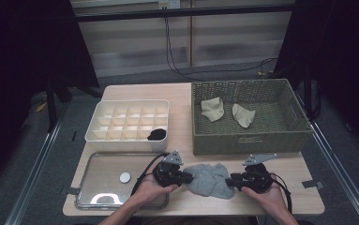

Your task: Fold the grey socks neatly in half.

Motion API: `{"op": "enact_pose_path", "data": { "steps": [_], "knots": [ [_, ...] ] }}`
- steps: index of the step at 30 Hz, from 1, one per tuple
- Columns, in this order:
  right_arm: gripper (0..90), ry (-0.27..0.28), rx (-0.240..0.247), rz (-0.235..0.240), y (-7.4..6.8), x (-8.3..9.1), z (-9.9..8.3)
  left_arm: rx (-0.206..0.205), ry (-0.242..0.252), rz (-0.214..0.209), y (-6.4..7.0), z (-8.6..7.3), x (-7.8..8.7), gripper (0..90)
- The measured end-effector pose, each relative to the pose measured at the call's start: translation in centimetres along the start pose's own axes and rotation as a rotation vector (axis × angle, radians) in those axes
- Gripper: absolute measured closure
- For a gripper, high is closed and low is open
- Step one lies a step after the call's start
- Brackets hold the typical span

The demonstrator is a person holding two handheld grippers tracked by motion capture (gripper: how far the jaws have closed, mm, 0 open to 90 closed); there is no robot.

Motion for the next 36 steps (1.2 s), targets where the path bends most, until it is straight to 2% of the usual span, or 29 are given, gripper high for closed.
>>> {"op": "enact_pose_path", "data": {
  "steps": [1, 2, 4, 6, 7, 8, 11, 12, 17, 23, 24, 25, 28, 30, 31, 36],
  "knots": [
    [69.8, 0.000, 0.004, 0.000, 0.0, -0.1, 0.0, 0.003, 0.012, 0.000, 0.0, 0.2, -0.1, 72.3],
    [72.5, 0.000, 0.005, 0.001, -0.1, -0.1, 0.0, 0.001, 0.005, -0.006, -0.1, 0.2, 0.0, 72.3],
    [78.8, 0.001, 0.016, -0.004, -0.1, -0.2, 0.0, 0.018, 0.015, -0.003, -0.2, 0.5, -0.4, 65.5],
    [86.2, -0.003, 0.024, -0.013, -0.1, -0.3, 0.0, 0.001, -0.021, 0.010, -0.4, 0.3, -1.1, 68.5],
    [86.2, -0.003, 0.024, -0.013, -0.1, -0.3, 0.0, 0.001, -0.021, 0.010, -0.4, 0.3, -1.1, 73.1],
    [87.0, -0.004, 0.023, -0.014, -0.1, -0.3, 0.0, -0.006, -0.041, 0.022, -0.4, 0.1, -1.2, 73.1],
    [87.8, 0.006, 0.005, 0.002, -0.2, 0.0, 0.2, -0.011, -0.020, 0.024, -0.3, 0.2, -1.1, 85.6],
    [87.8, 0.006, 0.005, 0.002, -0.2, 0.0, 0.2, -0.011, -0.037, 0.025, -0.3, 0.2, -0.8, 85.6],
    [88.0, 0.050, -0.010, 0.034, -0.5, 1.1, 0.5, -0.016, 0.017, 0.008, 0.3, 0.9, 0.4, 85.9],
    [88.1, 0.087, -0.010, 0.049, -0.8, 2.1, 1.4, -0.015, 0.059, 0.020, 0.5, 1.5, 1.7, 85.3],
    [88.1, 0.097, -0.010, 0.056, -0.9, 2.4, 1.7, -0.012, 0.081, 0.022, 0.5, 1.7, 1.9, 85.3],
    [88.1, 0.116, -0.011, 0.068, -0.9, 2.8, 2.2, -0.009, 0.082, 0.021, 0.5, 1.7, 2.3, 85.3],
    [88.1, 0.121, -0.004, 0.070, -0.9, 2.9, 2.7, 0.001, 0.091, 0.021, 0.4, 1.6, 2.5, 85.4],
    [88.0, 0.117, 0.004, 0.068, -1.0, 2.5, 3.4, 0.000, 0.067, 0.027, 0.4, 1.2, 2.6, 85.4],
    [88.1, 0.102, 0.022, 0.064, -1.0, 1.9, 4.1, 0.005, 0.065, 0.032, 0.3, 0.9, 2.7, 85.4],
    [88.0, 0.089, 0.035, 0.065, -0.9, 1.0, 5.7, 0.008, 0.050, 0.035, 0.0, 0.5, 2.7, 85.7]
  ]
}}
Point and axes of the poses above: each handheld gripper's, and its own axes: x roughly backward along the jaws, z roughly out of its top, y roughly to its right, the point moved 10 cm from there along -x, roughly forward along the jaws, and after that the axes turned 14 degrees about -x, right-handed, at the moved point
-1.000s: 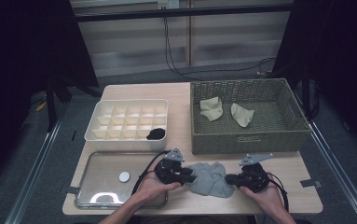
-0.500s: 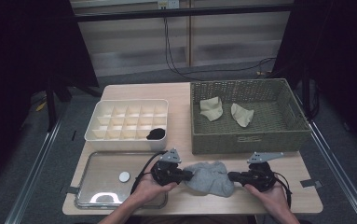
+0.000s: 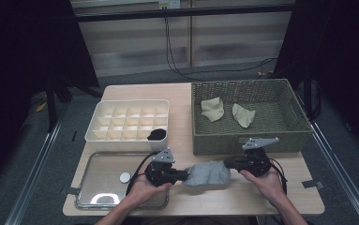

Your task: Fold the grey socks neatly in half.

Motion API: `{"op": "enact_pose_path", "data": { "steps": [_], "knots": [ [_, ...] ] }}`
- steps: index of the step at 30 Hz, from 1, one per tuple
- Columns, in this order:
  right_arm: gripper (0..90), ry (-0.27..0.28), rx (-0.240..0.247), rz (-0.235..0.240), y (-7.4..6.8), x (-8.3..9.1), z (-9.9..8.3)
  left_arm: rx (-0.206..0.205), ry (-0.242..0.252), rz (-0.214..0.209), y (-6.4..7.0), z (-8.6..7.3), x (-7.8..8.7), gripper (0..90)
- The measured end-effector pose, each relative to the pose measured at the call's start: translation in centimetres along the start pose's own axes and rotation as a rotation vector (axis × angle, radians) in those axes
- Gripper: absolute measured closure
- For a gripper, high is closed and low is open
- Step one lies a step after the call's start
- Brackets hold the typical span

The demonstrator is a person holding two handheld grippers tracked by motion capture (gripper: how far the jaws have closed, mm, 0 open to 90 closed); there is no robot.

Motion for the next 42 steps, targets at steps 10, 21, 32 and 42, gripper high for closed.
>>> {"op": "enact_pose_path", "data": {
  "steps": [10, 21, 32, 42],
  "knots": [
    [83.6, -0.019, -0.024, -0.021, 1.6, -2.3, 0.1, 0.021, -0.040, 0.004, -0.7, -1.3, -0.7, 82.3],
    [71.0, 0.003, -0.063, 0.012, 1.0, -1.3, -1.3, 0.040, -0.012, 0.024, -1.6, -0.2, -0.7, 64.2],
    [85.6, -0.052, -0.049, -0.004, 1.1, -2.8, -1.9, 0.055, -0.049, 0.038, -2.4, -1.0, -0.9, 85.2],
    [87.1, 0.007, -0.087, 0.030, 1.1, -1.5, -0.9, 0.056, -0.013, 0.037, -2.5, -0.6, -0.3, 85.7]
  ]
}}
Point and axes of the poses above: each handheld gripper's, and its own axes: x roughly backward along the jaws, z roughly out of its top, y roughly to its right, the point moved 10 cm from there along -x, roughly forward along the jaws, and after that the axes turned 14 degrees about -x, right-handed, at the moved point
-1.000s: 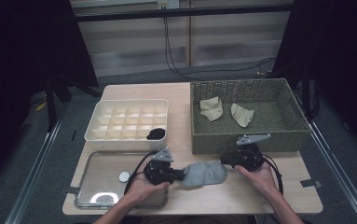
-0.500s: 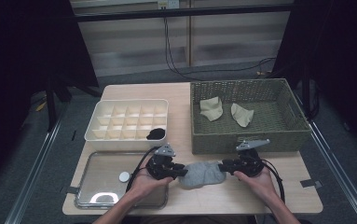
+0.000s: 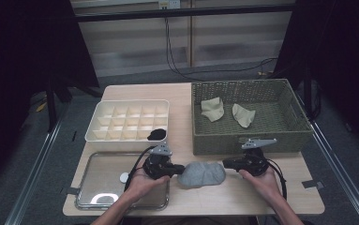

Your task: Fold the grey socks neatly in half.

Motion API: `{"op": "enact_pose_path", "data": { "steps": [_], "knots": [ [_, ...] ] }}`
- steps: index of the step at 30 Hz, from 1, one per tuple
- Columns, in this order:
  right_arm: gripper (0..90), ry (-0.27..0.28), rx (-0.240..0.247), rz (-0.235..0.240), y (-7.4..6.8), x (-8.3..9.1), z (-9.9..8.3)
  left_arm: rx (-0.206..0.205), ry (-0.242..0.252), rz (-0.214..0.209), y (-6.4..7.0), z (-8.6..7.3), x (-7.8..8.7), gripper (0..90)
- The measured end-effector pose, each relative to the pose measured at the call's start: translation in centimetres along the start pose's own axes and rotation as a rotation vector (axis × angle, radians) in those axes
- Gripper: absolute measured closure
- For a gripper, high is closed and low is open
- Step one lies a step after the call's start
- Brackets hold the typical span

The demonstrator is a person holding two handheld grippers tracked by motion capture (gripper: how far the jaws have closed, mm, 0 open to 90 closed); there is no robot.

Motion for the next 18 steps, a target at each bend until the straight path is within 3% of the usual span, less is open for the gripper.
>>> {"op": "enact_pose_path", "data": {
  "steps": [1, 5, 10, 12, 13, 17, 18],
  "knots": [
    [87.1, 0.000, 0.000, 0.000, 0.0, 0.0, 0.0, 0.000, 0.000, 0.000, 0.0, 0.0, 0.0, 85.7],
    [72.3, -0.026, 0.015, -0.001, -0.3, -1.1, -0.3, -0.009, -0.023, 0.001, 0.1, -0.2, -0.4, 85.4],
    [68.3, -0.046, 0.022, -0.023, -0.2, -2.0, -0.7, -0.008, -0.032, 0.001, 0.1, -0.5, -0.7, 85.2],
    [74.0, -0.068, 0.037, -0.047, -0.1, -2.6, -1.2, -0.008, -0.032, 0.003, 0.0, -0.6, -0.7, 85.3],
    [85.9, -0.062, 0.070, -0.078, 0.0, -2.8, -1.3, -0.004, -0.024, -0.001, 0.0, -0.5, -0.7, 85.4],
    [88.3, -0.057, 0.055, -0.087, 0.0, -2.7, -1.2, 0.001, -0.021, -0.001, 0.0, -0.5, -0.6, 85.7],
    [89.0, -0.049, 0.053, -0.068, -0.2, -2.4, -1.1, -0.004, -0.022, -0.005, 0.1, -0.5, -0.5, 85.8]
  ]
}}
Point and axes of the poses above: each handheld gripper's, and its own axes: x roughly backward along the jaws, z roughly out of its top, y roughly to its right, the point moved 10 cm from there along -x, roughly forward along the jaws, and after that the axes turned 14 degrees about -x, right-handed, at the moved point
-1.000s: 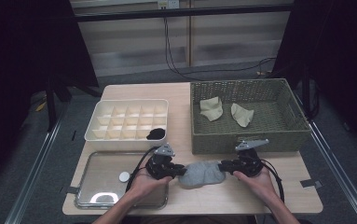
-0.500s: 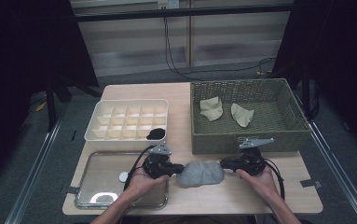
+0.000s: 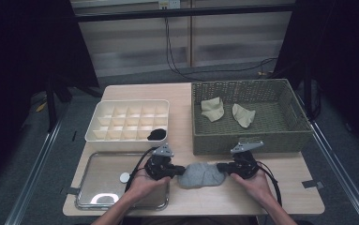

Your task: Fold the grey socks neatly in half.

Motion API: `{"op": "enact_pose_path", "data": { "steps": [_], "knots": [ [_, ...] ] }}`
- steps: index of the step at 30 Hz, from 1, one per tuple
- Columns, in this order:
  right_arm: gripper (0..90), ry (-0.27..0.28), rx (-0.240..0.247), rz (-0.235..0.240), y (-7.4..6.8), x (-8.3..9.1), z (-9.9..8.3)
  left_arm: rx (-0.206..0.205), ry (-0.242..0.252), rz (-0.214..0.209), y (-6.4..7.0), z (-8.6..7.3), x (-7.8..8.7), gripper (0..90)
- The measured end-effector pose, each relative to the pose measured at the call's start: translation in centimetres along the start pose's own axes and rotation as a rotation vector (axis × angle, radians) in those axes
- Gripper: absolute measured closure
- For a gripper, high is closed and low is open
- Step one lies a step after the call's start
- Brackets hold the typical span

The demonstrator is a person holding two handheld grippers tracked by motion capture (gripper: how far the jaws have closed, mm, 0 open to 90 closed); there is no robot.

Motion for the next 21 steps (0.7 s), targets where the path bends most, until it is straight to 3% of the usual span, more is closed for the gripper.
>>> {"op": "enact_pose_path", "data": {
  "steps": [7, 10, 15, 21],
  "knots": [
    [89.7, 0.056, -0.019, 0.043, -0.2, 1.8, 1.2, 0.005, 0.004, -0.005, 0.1, 0.1, 0.1, 85.8],
    [89.7, 0.032, -0.024, 0.005, 0.6, 1.1, 0.9, 0.002, 0.000, -0.005, 0.2, 0.0, -0.2, 85.9],
    [89.5, -0.009, -0.022, -0.010, 0.8, 0.2, 0.2, -0.001, 0.001, -0.001, 0.0, 0.1, 0.0, 85.8],
    [89.3, -0.010, -0.019, -0.017, 1.0, 0.0, -0.1, 0.011, 0.005, 0.014, -0.4, 0.1, 0.5, 85.8]
  ]
}}
Point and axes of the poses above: each handheld gripper's, and its own axes: x roughly backward along the jaws, z roughly out of its top, y roughly to its right, the point moved 10 cm from there along -x, roughly forward along the jaws, and after that the axes turned 14 degrees about -x, right-handed, at the moved point
